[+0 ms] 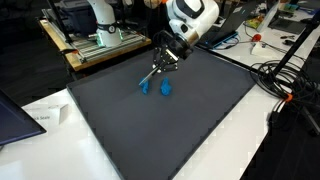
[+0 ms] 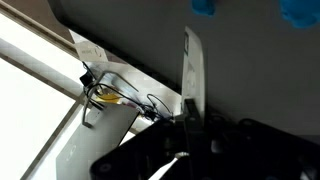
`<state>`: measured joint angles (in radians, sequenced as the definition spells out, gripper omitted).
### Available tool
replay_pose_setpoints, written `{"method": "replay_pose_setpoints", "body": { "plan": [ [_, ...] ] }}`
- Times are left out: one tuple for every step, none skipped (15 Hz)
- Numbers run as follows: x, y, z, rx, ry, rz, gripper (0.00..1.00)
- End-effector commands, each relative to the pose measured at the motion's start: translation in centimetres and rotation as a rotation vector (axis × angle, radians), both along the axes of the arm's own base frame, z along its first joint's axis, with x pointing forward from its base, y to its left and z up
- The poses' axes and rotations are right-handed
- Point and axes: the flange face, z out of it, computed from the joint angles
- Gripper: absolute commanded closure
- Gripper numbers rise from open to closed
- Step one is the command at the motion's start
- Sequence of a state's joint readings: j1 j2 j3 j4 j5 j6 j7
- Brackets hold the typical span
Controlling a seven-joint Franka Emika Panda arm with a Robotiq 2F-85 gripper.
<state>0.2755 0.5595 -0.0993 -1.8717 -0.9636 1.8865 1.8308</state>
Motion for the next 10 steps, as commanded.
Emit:
{"method": "replay_pose_setpoints", "body": {
  "plan": [
    [-3.7,-0.3,1.7,0.02,-0.071,0.079,0.99],
    [-4.2,-0.3,2.0,0.026,-0.082,0.107,0.99],
    [-4.6,-0.3,2.3,0.034,-0.089,0.132,0.99],
    [-4.9,-0.3,2.6,0.044,-0.093,0.157,0.99],
    [-5.3,-0.4,2.8,0.053,-0.092,0.18,0.99],
    [-5.7,-0.4,3.1,0.068,-0.077,0.201,0.99],
    [-6.1,-0.5,3.4,0.082,-0.075,0.216,0.99],
    [-6.6,-0.7,3.6,0.113,-0.06,0.226,0.99],
    [-7.0,-0.8,3.9,0.132,-0.058,0.234,0.99],
    [-7.4,-1.0,4.4,0.156,-0.055,0.241,0.99]
  ]
}}
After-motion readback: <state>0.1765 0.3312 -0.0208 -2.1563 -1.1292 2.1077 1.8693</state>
